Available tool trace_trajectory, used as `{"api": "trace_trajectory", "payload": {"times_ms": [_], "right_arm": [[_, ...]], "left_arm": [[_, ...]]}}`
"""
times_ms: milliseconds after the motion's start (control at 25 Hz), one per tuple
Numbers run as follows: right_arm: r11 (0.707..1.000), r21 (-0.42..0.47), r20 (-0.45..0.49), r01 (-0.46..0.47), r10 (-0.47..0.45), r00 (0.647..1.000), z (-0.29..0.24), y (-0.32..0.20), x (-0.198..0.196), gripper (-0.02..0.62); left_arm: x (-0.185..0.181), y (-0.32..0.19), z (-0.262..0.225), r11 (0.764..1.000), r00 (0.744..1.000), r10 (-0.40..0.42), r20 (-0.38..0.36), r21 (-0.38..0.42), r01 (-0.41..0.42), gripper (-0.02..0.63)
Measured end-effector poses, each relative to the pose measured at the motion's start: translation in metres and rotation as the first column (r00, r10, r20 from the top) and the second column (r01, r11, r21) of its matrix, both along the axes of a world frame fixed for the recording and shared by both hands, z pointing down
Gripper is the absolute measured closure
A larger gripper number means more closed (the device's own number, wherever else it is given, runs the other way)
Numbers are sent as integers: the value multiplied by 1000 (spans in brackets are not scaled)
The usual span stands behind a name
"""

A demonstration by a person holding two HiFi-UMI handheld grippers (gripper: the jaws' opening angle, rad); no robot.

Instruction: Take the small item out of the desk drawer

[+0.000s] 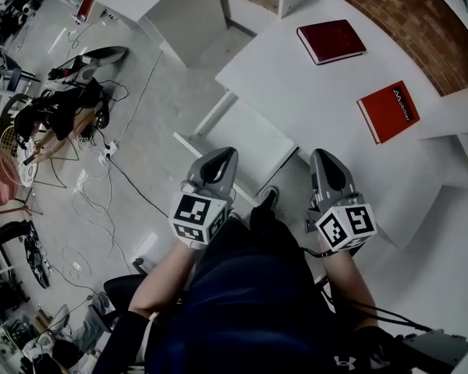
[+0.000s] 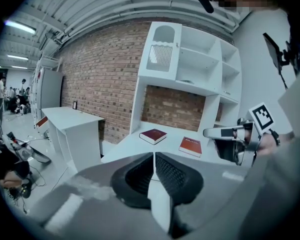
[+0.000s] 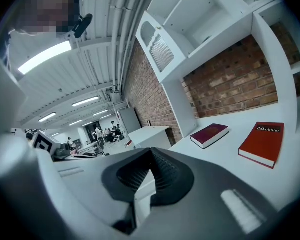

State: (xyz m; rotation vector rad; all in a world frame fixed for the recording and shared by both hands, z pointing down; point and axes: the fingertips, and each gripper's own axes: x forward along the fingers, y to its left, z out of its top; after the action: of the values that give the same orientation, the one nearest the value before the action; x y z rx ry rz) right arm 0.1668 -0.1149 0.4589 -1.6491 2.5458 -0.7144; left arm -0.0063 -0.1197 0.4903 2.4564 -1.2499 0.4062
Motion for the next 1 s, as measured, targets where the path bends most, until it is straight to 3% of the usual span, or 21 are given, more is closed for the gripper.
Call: {"api": "trace_trajectory", "payload": {"times_ms": [320,520,720,1000], "right_arm": [[999,-48,10,-17,18,1000,21,-4,7,593],[994,-86,6,-68,69,998,32,-6,14,594],[986,-123,-3,-114,114,993,43,-9,16,594],[965,-178,-32,-192,190,981,61,-1,29,593]], "left_arm": [[11,-23,40,997,996,55,68,-54,-51,592],[23,-34,72,984,981,163,107,-85,-154,592],[39,-48,112,953,940,296,170,-123,-278,588],[57,-54,206,892,855,443,269,-229,-390,554]]}}
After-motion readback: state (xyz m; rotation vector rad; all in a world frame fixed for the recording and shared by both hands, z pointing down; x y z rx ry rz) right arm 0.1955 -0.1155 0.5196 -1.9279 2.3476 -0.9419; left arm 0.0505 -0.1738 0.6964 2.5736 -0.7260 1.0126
